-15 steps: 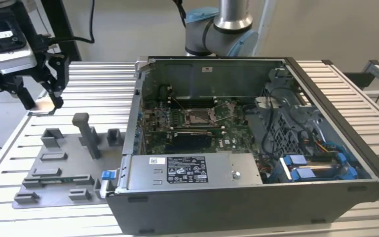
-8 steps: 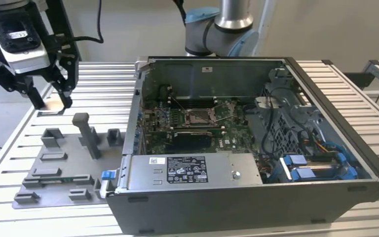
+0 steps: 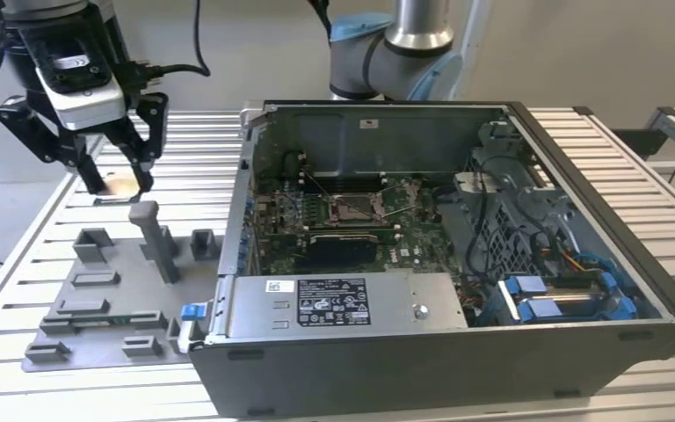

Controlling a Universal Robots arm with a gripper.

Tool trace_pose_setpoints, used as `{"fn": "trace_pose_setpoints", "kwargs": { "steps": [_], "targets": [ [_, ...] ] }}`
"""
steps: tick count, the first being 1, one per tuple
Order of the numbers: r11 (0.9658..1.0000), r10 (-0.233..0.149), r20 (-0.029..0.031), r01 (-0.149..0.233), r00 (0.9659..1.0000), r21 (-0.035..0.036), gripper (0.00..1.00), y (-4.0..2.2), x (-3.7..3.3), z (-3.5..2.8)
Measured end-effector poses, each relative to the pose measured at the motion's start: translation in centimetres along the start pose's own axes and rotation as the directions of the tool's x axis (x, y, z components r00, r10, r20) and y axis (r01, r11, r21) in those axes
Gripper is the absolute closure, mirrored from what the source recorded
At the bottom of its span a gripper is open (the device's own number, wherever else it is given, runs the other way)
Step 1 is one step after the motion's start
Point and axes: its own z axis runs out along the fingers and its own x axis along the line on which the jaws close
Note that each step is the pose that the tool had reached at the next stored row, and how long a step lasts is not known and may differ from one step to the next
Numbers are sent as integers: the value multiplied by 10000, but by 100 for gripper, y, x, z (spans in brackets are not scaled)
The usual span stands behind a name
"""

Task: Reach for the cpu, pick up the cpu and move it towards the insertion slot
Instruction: 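Pick up the cpu and move it towards the insertion slot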

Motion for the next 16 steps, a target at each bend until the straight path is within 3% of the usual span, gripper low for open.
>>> {"fn": "trace_pose_setpoints", "kwargs": {
  "steps": [16],
  "targets": [
    [10000, -1, 0, 1, 10000, 0, 100, -24, -627, 1]
  ]
}}
